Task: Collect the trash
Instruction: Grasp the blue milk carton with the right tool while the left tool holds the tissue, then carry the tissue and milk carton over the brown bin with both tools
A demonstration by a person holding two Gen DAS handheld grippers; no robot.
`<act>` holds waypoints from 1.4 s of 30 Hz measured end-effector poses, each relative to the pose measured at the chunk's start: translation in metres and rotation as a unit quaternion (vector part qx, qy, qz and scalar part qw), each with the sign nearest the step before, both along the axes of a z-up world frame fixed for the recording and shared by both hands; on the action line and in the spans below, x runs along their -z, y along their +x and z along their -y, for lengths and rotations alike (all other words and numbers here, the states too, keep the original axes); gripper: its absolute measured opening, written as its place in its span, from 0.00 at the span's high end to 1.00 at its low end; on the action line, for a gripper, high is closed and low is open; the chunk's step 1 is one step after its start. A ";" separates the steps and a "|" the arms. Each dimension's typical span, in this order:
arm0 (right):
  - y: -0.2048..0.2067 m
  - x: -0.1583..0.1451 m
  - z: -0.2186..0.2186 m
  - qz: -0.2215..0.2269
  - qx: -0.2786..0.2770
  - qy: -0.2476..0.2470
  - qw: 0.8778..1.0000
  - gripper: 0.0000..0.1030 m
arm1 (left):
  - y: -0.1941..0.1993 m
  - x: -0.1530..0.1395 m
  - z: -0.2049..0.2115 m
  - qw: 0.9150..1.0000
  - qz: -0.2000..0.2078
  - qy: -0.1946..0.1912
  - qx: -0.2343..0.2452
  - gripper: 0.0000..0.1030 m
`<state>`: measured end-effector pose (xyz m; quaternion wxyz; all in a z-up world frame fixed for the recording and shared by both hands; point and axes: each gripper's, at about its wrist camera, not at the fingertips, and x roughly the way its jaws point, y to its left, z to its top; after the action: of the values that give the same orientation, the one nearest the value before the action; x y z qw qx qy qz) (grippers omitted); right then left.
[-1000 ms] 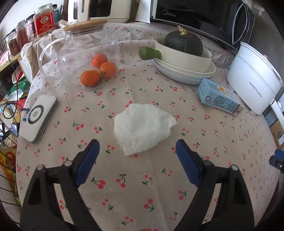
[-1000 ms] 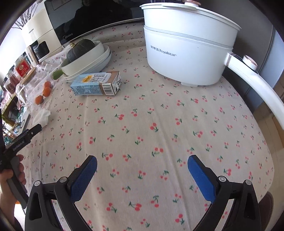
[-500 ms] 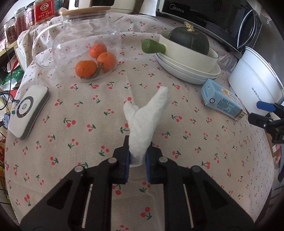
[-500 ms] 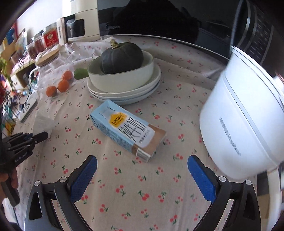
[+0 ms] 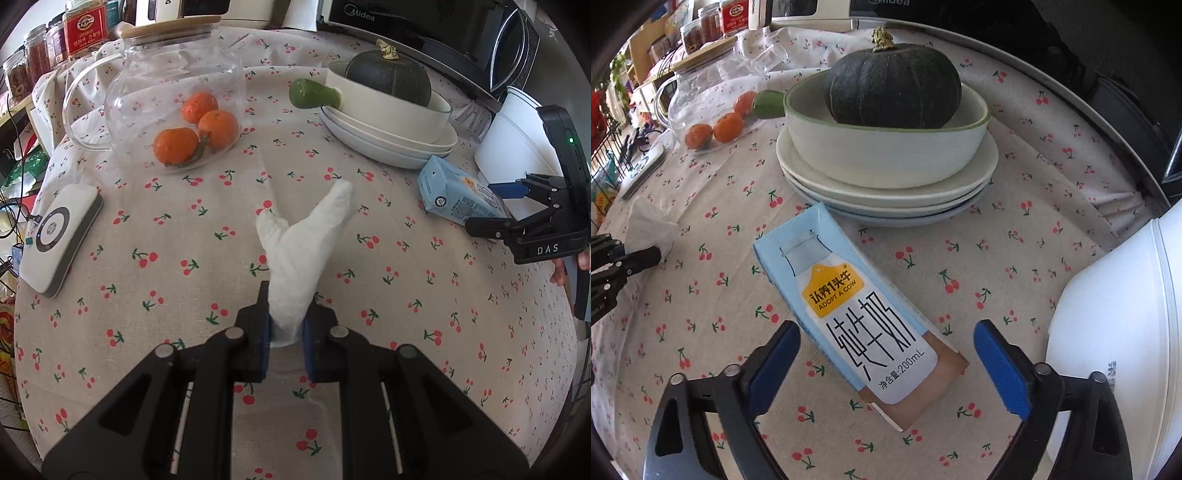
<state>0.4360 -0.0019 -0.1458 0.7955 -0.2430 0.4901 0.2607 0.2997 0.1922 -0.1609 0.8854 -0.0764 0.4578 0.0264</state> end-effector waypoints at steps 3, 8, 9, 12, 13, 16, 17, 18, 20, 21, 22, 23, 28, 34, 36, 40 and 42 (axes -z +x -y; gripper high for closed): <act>-0.010 -0.003 0.003 0.012 0.010 0.000 1.000 0.22 | -0.001 0.000 0.003 1.000 -0.007 -0.001 -0.001 0.85; -0.043 -0.020 0.017 0.005 0.035 0.013 0.999 0.46 | -0.014 -0.006 0.007 0.999 -0.027 -0.017 -0.007 0.86; -0.052 -0.024 0.021 0.008 0.043 0.014 0.999 0.48 | -0.018 -0.008 0.009 0.999 -0.032 -0.016 -0.007 0.86; -0.080 -0.035 0.034 0.006 0.063 0.023 0.998 0.48 | -0.032 -0.013 0.016 0.999 -0.046 -0.010 -0.002 0.87; -0.090 -0.038 0.039 0.005 0.069 0.026 0.997 0.48 | -0.038 -0.016 0.018 0.999 -0.050 -0.009 0.000 0.87; -0.124 -0.047 0.053 0.003 0.085 0.030 0.996 0.49 | -0.059 -0.025 0.025 0.998 -0.058 -0.022 0.005 0.87; -0.134 -0.049 0.057 0.003 0.089 0.028 0.996 0.49 | -0.066 -0.028 0.027 0.998 -0.061 -0.025 0.007 0.87; -0.147 -0.051 0.062 0.003 0.094 0.027 0.995 0.49 | -0.074 -0.031 0.030 0.998 -0.063 -0.027 0.009 0.87; -0.171 -0.054 0.072 0.002 0.106 0.029 0.994 0.49 | -0.089 -0.038 0.037 0.997 -0.065 -0.029 0.013 0.87; -0.182 -0.057 0.077 0.002 0.112 0.033 0.993 0.49 | -0.097 -0.041 0.040 0.997 -0.065 -0.029 0.016 0.87; -0.194 -0.058 0.082 0.002 0.117 0.038 0.992 0.49 | -0.104 -0.043 0.044 0.997 -0.066 -0.029 0.018 0.87; -0.203 -0.058 0.086 0.003 0.123 0.040 0.992 0.49 | -0.111 -0.046 0.047 0.997 -0.066 -0.029 0.021 0.87; -0.247 -0.053 0.109 0.007 0.157 0.034 0.987 0.49 | -0.140 -0.060 0.063 0.997 -0.064 -0.042 0.028 0.87; -0.273 -0.035 0.127 -0.010 0.198 0.041 0.979 0.49 | -0.167 -0.069 0.079 0.995 -0.063 -0.062 0.037 0.87; -0.277 -0.028 0.131 -0.016 0.211 0.048 0.976 0.47 | -0.172 -0.068 0.084 0.995 -0.065 -0.062 0.040 0.87; -0.279 -0.016 0.137 -0.027 0.229 0.064 0.971 0.33 | -0.179 -0.064 0.091 0.996 -0.068 -0.050 0.043 0.87; -0.279 -0.012 0.137 -0.030 0.234 0.061 0.970 0.33 | -0.182 -0.061 0.092 0.996 -0.067 -0.045 0.043 0.87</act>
<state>0.1571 -0.1393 -0.1336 0.8326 -0.0652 0.5401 0.1039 0.1180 0.1002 -0.0995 0.8486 -0.0944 0.5199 -0.0276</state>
